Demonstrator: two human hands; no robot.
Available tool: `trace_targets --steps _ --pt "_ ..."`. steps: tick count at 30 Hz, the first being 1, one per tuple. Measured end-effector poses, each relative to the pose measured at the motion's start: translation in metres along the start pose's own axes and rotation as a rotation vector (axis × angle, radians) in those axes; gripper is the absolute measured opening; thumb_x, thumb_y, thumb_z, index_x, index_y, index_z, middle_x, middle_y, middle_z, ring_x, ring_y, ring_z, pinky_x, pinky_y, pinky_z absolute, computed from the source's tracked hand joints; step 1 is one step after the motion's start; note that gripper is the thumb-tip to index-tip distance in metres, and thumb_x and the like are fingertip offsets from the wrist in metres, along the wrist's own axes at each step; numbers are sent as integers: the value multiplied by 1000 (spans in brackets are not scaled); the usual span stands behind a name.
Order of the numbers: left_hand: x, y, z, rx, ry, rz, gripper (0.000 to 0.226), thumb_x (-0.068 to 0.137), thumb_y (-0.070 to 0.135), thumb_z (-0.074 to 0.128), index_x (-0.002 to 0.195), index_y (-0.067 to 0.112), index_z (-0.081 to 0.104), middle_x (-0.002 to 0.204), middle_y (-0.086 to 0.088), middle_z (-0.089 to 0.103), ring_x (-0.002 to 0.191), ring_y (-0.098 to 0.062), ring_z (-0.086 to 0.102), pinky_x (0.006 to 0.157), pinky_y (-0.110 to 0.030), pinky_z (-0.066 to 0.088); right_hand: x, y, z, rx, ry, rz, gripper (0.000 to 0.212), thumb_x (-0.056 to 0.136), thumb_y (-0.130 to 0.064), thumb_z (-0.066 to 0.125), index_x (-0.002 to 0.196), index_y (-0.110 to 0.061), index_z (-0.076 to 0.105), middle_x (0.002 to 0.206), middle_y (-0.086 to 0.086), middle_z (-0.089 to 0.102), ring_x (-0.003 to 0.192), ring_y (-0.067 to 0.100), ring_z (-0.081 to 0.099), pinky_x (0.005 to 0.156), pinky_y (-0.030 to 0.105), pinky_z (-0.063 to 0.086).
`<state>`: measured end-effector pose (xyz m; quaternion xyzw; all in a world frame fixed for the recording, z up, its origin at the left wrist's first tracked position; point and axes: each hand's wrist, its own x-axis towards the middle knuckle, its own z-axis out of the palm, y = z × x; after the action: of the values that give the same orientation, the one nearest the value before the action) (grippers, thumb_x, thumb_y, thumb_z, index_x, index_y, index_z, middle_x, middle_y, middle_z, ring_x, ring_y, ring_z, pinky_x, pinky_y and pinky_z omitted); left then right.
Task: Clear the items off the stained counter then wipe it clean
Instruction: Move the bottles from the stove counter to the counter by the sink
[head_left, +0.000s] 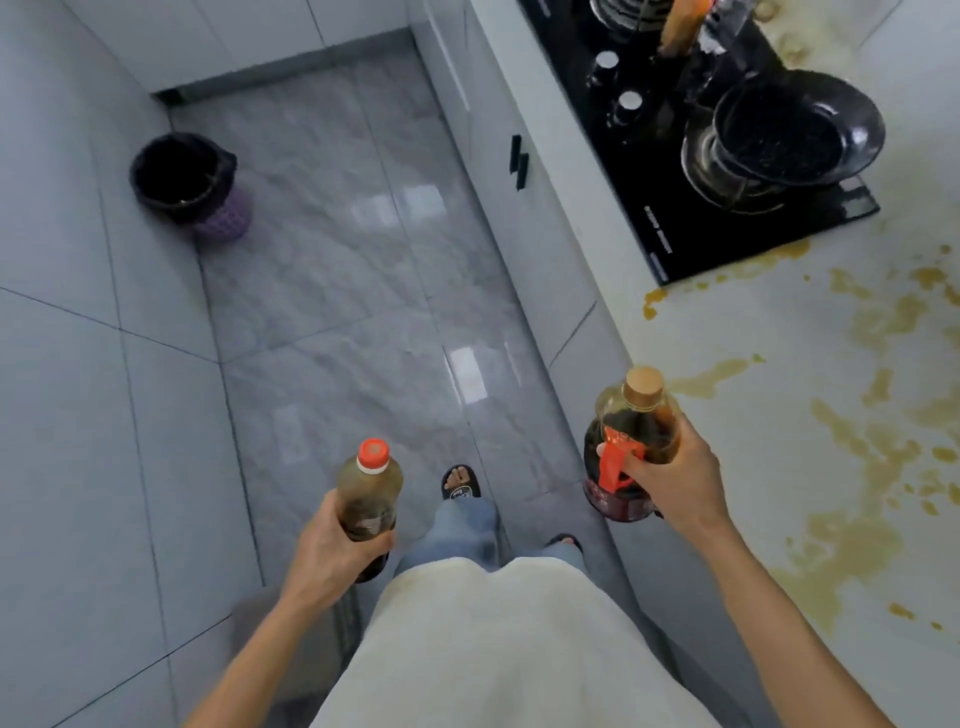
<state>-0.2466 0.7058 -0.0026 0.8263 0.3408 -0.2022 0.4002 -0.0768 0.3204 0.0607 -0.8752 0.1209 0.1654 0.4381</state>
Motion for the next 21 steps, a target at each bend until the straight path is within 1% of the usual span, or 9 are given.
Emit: trace_targets --steps 2,3,6,7,10,14,18,19,21 --pt "19 4 -20 -42 21 -16 67 68 34 96 122 36 56 112 9 72 103 -19 68 82 -34 50 13 -14 16 -19 -5 -6 59 73 -37 93 123 -41 62 104 -29 67 97 6 66 75 8 42" --pt "29 9 -30 -65 35 -24 67 68 33 95 123 36 56 112 10 72 103 -18 68 82 -33 49 19 -20 22 -30 -9 -5 63 73 -37 93 127 -41 61 105 -29 68 97 5 66 76 9 43" --pt "65 30 -59 -138 78 -37 67 69 33 96 124 36 58 111 13 72 101 -11 68 77 -28 50 38 -38 36 -66 -27 15 68 74 -36 93 133 -38 60 109 -15 73 99 11 67 81 24 49" --pt "78 39 -68 -153 87 -30 68 69 34 96 125 34 58 112 12 73 100 -10 68 76 -26 50 46 -43 40 -75 -29 18 68 73 -36 92 133 -38 61 109 -14 73 100 13 68 82 26 49" --pt "123 67 -93 -184 106 -1 71 70 36 97 129 28 58 115 7 73 104 -17 69 83 -29 51 70 -58 50 -94 -37 38 64 72 -35 92 129 -39 62 108 -15 73 100 12 68 80 28 50" --pt "184 102 -124 -225 128 36 72 70 39 97 128 32 56 115 9 72 104 -15 68 88 -31 52 111 -80 62 -116 -41 80 61 73 -30 92 125 -40 62 104 -19 71 98 12 68 81 29 50" --pt "243 129 -152 -215 129 40 71 69 39 97 127 31 58 113 10 73 104 -14 70 90 -34 56 168 -114 79 -89 -40 81 57 71 -32 92 113 -51 59 99 -29 67 94 0 64 76 25 49" --pt "255 134 -159 -216 125 32 70 70 39 97 127 31 58 113 10 73 104 -14 70 90 -35 56 185 -126 84 -91 -49 85 56 72 -29 92 112 -50 59 99 -29 67 93 1 65 75 24 49" --pt "276 143 -172 -215 123 -7 69 70 37 97 126 29 58 113 9 73 105 -15 70 89 -36 57 220 -148 95 -106 -70 88 57 74 -23 90 115 -47 60 98 -28 67 96 11 67 79 27 48"
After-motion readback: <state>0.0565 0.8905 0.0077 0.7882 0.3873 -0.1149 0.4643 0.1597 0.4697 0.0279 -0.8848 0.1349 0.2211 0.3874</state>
